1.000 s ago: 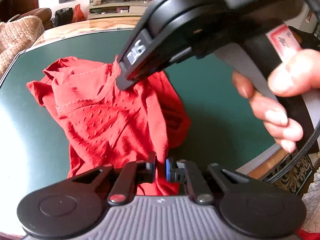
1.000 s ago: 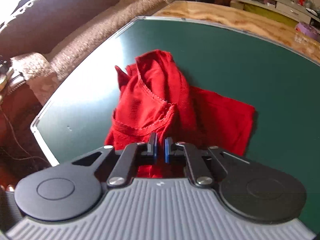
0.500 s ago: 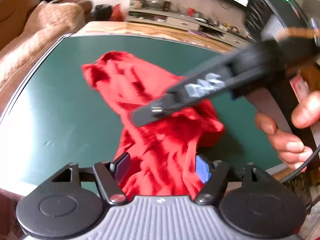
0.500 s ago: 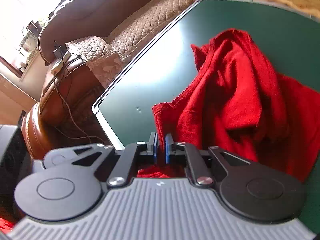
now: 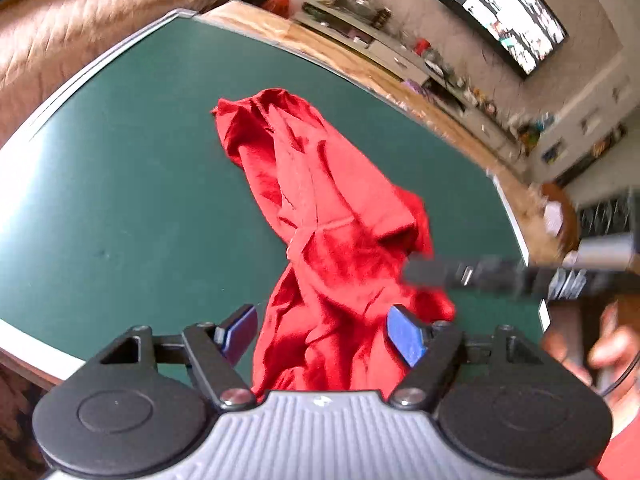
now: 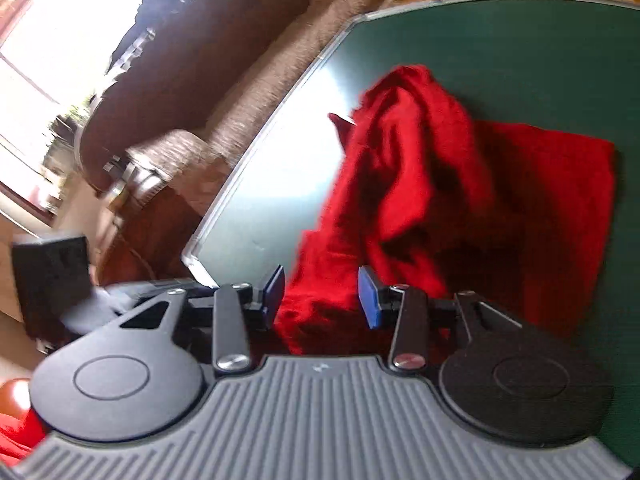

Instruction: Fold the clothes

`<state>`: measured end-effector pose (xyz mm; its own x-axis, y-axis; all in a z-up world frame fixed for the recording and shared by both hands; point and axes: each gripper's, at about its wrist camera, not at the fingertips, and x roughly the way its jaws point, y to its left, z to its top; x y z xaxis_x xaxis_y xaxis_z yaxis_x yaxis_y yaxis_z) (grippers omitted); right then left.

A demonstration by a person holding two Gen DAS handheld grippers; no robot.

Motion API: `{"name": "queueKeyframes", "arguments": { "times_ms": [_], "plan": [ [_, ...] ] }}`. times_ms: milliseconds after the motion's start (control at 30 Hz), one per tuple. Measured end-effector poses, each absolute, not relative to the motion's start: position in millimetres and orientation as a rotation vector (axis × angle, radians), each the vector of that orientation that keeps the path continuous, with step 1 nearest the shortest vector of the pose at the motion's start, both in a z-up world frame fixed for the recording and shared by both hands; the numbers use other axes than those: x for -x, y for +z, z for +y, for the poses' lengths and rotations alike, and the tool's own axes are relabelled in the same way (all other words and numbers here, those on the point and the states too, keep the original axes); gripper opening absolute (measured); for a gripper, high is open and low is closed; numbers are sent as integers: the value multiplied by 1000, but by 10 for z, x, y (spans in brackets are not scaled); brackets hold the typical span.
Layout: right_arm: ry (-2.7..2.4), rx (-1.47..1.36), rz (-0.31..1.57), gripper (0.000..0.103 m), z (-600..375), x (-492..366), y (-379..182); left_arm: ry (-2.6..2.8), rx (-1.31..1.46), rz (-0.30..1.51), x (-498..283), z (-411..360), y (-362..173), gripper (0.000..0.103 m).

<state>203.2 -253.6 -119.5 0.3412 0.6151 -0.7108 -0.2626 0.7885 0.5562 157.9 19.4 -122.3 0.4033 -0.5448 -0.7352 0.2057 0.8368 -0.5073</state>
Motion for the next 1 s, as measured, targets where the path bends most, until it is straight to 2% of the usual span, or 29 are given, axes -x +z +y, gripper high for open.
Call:
{"name": "queueKeyframes", "arguments": {
  "times_ms": [167,233,300,367,500,567,700,800,1000],
  "plan": [
    [595,-218,1105,47,-2360,-1916,-1330,-473,439,1086,-1706,207,-1338,77],
    [603,-194,1110,47,-2301,-1881,-1371,-469,457,1100,-1756,177,-1399,73],
    [602,-180,1104,47,-2293,-1857,-1371,-465,475,1114,-1806,148,-1460,60],
    [600,-173,1097,47,-2294,-1844,-1373,-461,493,1128,-1857,118,-1521,55],
    [596,-158,1094,47,-2306,-1819,-1412,-453,529,1156,-1957,59,-1643,37],
    [594,-162,1096,47,-2328,-1823,-1428,-449,547,1169,-2008,30,-1704,36],
    [602,-178,1098,47,-2351,-1817,-1461,-446,561,1160,-2030,6,-1731,11],
    [609,-176,1092,47,-2339,-1818,-1450,-449,548,1142,-2005,-2,-1730,5],
    [596,-139,1022,47,-2417,-1830,-1279,-429,439,1051,-1795,100,-1421,5]
  ]
}}
